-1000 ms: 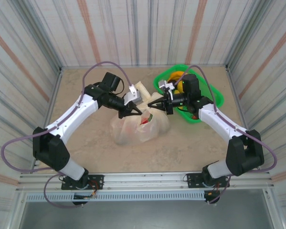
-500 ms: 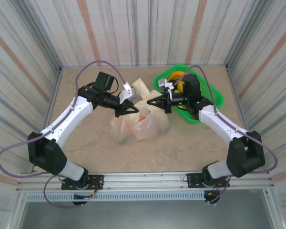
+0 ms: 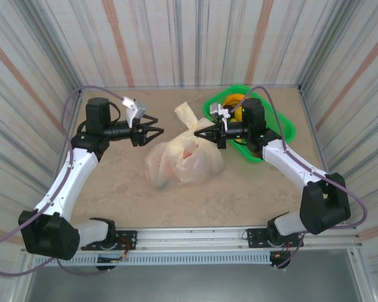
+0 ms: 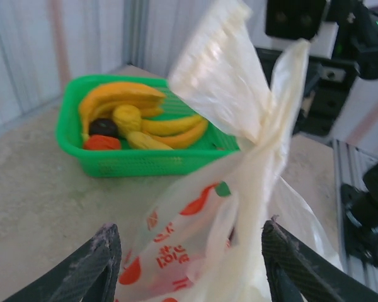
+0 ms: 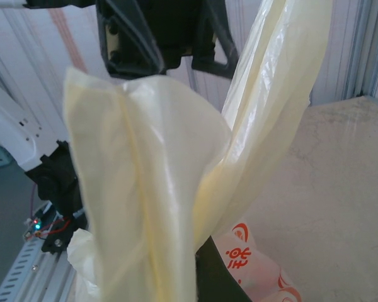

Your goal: Place the fake fruits into the plastic bag and tie a complex knot

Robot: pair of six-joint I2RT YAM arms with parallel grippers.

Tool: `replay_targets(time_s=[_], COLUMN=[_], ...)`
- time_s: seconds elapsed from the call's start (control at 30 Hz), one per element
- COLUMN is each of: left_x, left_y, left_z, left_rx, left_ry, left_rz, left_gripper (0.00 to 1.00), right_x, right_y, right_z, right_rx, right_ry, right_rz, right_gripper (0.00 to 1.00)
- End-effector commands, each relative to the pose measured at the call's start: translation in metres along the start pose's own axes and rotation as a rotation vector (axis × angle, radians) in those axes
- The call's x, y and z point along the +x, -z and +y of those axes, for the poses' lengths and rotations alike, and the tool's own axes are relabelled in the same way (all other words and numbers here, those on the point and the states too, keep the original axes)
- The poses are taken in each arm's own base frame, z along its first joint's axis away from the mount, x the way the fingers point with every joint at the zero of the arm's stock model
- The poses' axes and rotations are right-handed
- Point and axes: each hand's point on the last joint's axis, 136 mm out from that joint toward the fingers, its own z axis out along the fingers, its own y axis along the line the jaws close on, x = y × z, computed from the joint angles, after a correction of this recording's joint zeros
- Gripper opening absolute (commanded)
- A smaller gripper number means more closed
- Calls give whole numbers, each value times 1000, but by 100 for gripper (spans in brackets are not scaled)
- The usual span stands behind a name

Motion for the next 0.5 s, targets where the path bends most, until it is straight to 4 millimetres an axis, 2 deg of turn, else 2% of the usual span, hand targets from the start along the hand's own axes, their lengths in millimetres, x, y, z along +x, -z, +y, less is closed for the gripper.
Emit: replay_targets(time_s=[0.0,0.17,0.27,0.47], left_x=[-20,-17,-14,-15], left_y=[-4,-33,-55,-102], left_z=[31,73,82,59], left_rx=[-119,-139,-97,81], left_ry=[82,315,380,393], left_rz=[-58,-38,-22,-24], left_gripper=[62,59,59,64], right_x=[-7,-7,-8,-9], right_y=[1,-1,-2,-5], right_z=[11,12,12,17], right_rx=[-17,-22,-19,-37], right_ry=[16,16,19,20], right_rz=[-14,-14,-15,-15], right_gripper=[0,0,0,0])
